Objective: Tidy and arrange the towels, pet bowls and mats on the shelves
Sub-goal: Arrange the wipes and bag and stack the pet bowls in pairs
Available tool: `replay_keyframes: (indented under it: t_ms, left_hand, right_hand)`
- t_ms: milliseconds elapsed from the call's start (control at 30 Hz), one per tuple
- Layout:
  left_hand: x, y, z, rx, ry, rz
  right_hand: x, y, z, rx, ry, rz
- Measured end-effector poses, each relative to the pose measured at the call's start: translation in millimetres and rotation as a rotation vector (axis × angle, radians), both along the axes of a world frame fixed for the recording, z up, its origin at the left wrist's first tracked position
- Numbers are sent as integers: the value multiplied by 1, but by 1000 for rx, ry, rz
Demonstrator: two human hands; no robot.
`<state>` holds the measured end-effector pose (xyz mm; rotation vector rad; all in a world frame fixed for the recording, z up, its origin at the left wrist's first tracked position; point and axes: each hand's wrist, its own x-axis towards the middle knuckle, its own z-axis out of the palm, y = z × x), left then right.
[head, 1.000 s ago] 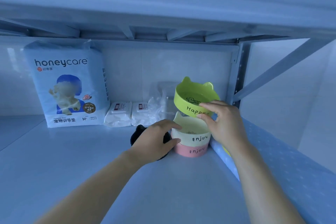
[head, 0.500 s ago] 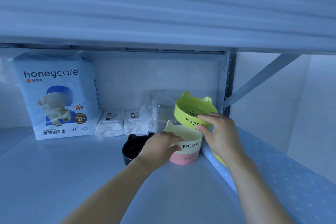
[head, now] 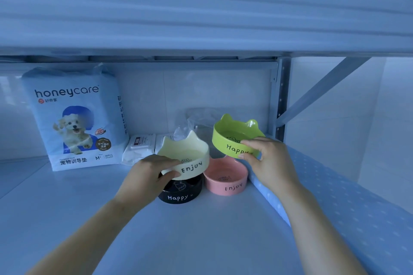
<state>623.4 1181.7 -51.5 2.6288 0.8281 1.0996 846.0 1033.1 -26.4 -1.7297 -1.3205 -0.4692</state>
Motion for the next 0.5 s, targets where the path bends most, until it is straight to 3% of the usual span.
replay_keyframes:
  t_ms: [267,500]
  left_hand:
    - [-27,7,0,14,57,71]
    - [-82,71,-35,16,179,277]
  right_hand:
    - [-16,-4,-3,13,-9,50]
    - [-44,-2,-29,-108,-57,259]
